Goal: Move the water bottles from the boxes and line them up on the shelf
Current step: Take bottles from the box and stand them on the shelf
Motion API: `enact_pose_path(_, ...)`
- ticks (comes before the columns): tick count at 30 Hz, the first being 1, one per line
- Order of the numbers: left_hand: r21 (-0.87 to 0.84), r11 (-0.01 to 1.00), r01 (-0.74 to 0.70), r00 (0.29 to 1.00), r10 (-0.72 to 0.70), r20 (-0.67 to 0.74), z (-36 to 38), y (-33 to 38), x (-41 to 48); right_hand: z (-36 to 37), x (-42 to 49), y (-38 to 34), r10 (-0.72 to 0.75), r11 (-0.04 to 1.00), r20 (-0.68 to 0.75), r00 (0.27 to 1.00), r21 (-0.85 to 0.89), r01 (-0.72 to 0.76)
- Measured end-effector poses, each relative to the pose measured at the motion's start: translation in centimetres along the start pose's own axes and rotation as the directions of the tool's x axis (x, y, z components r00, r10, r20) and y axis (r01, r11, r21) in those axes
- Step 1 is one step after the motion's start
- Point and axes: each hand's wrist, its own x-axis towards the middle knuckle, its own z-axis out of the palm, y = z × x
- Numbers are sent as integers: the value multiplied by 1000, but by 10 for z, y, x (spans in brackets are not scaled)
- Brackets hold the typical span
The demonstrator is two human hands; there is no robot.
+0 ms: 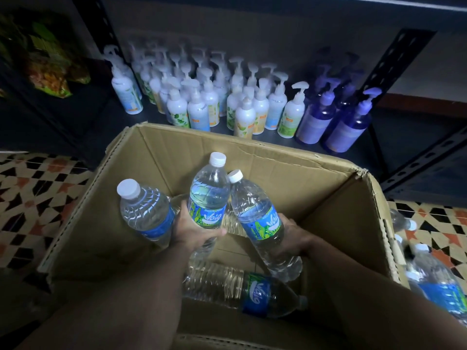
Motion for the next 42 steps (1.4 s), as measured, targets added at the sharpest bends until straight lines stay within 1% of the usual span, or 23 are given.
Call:
enact_pose_path(1, 20, 1000, 7, 1000, -7, -19, -1, 1, -1, 2, 1, 2, -14, 998, -11, 1000, 61, 14)
enact_pose_path(3, 38, 999, 12, 999, -11, -41, -2, 2, 0, 8, 6, 8, -35, 993, -77, 996, 113, 44)
enact_pose_path(6, 1, 1000, 11, 1000, -11, -17, -5, 2, 1, 15, -3, 6, -34, 985, -184, 982, 162, 64)
enact_pose_path(8, 3, 1000, 13, 1000, -13, -1, -9, 7, 0, 15, -13, -1, -10, 977, -222, 975, 206, 57)
enact_pose_path(14, -30, 999, -27, 999, 27, 19, -25, 33, -8, 8, -34, -10, -8, 967, -321, 947, 239, 89)
enact_pose_path(18, -55, 996, -69, 998, 70, 9, -47, 59, -26, -5, -55, -30, -65, 952, -377, 924, 256, 171)
enact_pose_path(21, -95, 991, -90, 996, 90, -7, -67, 82, -48, -14, -75, -49, -121, 924, -439, 890, 278, 263)
enact_pose_path(25, -247, 956, -160, 986, 141, -92, -89, 110, -80, -22, -107, -86, -152, 871, -509, 847, 337, 358)
enact_pose_path(29, -382, 881, -278, 959, 231, -166, -106, 148, -112, -33, -135, -126, -184, 798, -636, 750, 348, 491)
enact_pose_path(34, -442, 783, -437, 899, 385, -208, -135, 212, -134, -77, -177, -175, -223, 723, -751, 622, 300, 622)
enact_pose_path(37, -377, 738, -560, 828, 496, -260, -155, 248, -148, -105, -195, -202, -244, 691, -806, 539, 246, 680)
enact_pose_path(42, -371, 604, -706, 707, 629, -322, -186, 299, -154, -150, -217, -247, -297, 641, -844, 447, 171, 748)
